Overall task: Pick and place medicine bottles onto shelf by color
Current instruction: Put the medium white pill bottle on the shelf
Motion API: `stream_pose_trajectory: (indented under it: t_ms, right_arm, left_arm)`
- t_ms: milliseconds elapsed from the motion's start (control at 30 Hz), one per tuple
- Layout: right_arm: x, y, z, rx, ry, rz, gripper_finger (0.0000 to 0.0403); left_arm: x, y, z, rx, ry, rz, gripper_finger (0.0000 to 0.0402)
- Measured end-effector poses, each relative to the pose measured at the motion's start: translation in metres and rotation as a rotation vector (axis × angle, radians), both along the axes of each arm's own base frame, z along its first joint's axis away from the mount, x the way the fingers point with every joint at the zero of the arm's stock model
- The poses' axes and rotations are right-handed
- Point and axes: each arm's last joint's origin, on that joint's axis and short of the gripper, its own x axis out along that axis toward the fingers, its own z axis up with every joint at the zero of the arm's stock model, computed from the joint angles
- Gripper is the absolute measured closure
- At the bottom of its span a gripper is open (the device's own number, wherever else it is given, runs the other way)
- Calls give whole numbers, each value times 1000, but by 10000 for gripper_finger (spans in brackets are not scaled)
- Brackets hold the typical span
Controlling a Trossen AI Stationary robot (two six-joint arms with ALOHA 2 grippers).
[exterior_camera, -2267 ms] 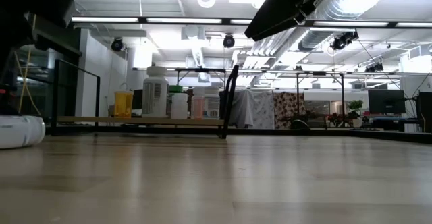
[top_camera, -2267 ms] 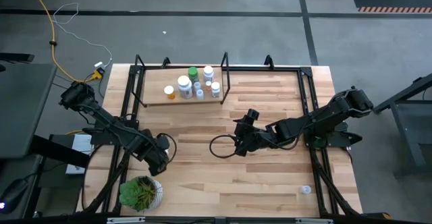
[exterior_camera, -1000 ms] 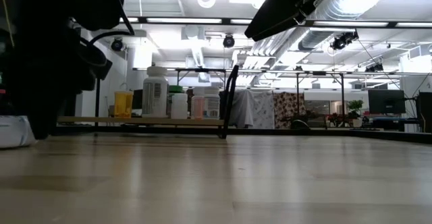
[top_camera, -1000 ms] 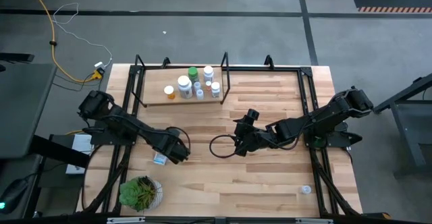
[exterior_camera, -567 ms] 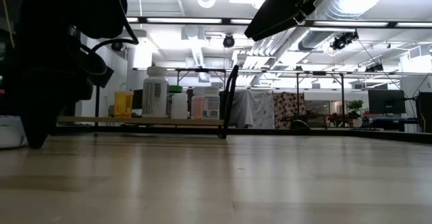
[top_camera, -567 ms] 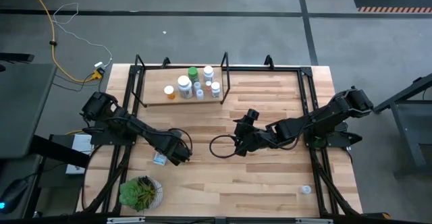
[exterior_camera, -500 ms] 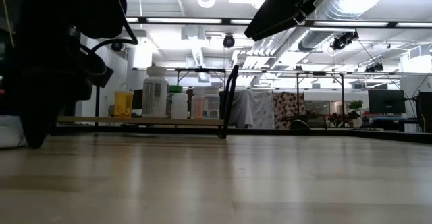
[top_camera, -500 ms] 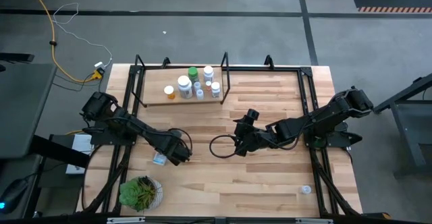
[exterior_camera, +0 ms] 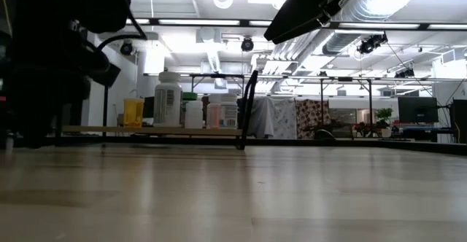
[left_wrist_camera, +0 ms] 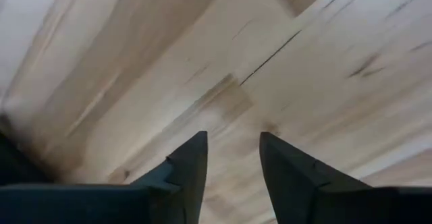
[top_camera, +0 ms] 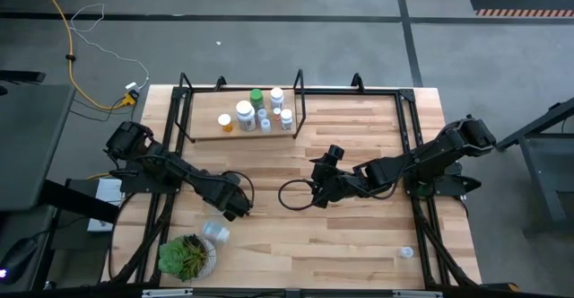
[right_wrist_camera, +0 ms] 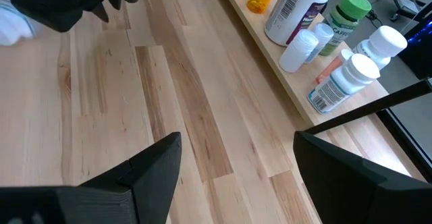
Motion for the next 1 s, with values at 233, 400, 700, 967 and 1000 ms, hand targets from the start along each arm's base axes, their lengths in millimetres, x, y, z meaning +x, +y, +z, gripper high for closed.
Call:
stream_pose_trajectory:
  t_ms: [233,400,700,967,1000]
  right_arm:
    - [0,0,0,2,-5,0,126]
    - [1,0,1,3,-10,0,126]
    - [1,0,1,5,-13,0,126]
    - [1,0,1,4,-13,0,126]
    - [1,0,1,4,-11,0,126]
  left_arm:
    - [-7,18,34,112,-103,-87,311]
    - [-18,29,60,170,-189,-213,315]
    - [-18,29,65,-14,-230,-204,232]
    - [-7,-4,56,-162,-300,-353,123]
    - [-6,-11,55,-183,-311,-376,114]
